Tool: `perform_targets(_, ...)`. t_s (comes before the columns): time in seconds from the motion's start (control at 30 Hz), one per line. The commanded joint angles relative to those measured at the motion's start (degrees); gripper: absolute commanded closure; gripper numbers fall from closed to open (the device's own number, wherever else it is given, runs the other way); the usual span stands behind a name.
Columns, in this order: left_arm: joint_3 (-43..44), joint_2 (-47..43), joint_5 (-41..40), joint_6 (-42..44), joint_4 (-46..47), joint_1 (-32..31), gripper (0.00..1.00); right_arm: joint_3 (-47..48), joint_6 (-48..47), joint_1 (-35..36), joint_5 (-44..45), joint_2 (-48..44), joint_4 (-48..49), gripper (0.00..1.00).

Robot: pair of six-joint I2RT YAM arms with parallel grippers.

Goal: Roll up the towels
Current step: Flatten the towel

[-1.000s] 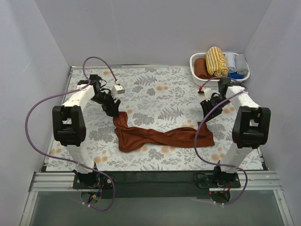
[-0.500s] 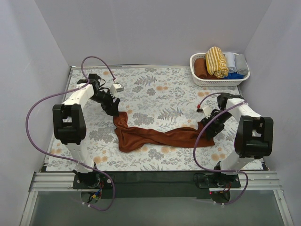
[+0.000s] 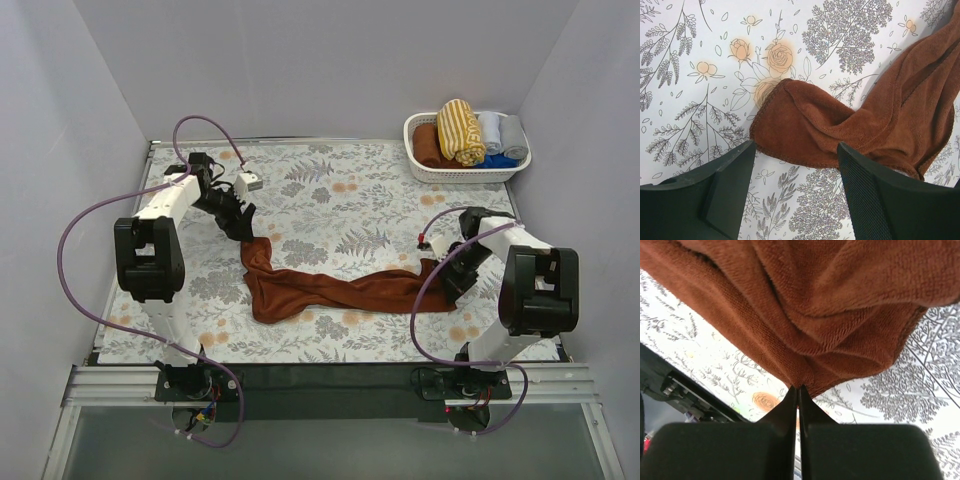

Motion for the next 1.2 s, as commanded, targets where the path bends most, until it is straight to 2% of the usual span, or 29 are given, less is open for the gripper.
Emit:
perform_targets(0.0, 0.97, -1.23, 0.46, -0.18, 1.00, 0.58, 0.38, 3.93, -1.70, 0.04, -1.62, -3.82, -3.76, 0.99)
perform_targets(0.2, 1.15, -0.79, 1.17, -0.53, 1.18, 0.75, 0.38, 14.89, -0.57, -0.04, -5.75, -9.80, -5.98, 0.99)
perform_targets(0.33, 1.76, -0.61, 1.34, -0.97, 1.53, 0.75, 0.38, 24.21, 2.94, -0.74, -7.16, -8.58, -4.49, 0.99)
perform_targets(0.47, 1.85, -0.70, 1.17, -2.02, 2.32, 0.75, 0.38, 30.04, 7.60, -3.64, -5.06, -5.24, 1.13, 0.99)
perform_targets(0.63, -0.43, -1.40, 0.90, -3.34, 4.51, 0.75, 0.37, 31.63, 12.43, -6.54, -0.14, -0.23, 6.41, 0.99)
perform_targets(0.77, -2.10, -1.67, 0.64, -2.56, 7.49, 0.75, 0.37, 29.09, 13.15, -6.64, 0.93, 0.92, 7.12, 0.99)
perform_targets(0.97, -0.26, 1.14, -0.68, -5.45, 7.34, 0.75, 0.46, 26.88, 13.24, -6.64, 0.84, 0.48, 7.56, 0.99)
perform_targets(1.17, -5.35, -2.10, -2.17, -8.88, 7.33, 0.75, 0.47, 26.44, 12.88, -6.64, 1.19, 0.13, 7.82, 0.99)
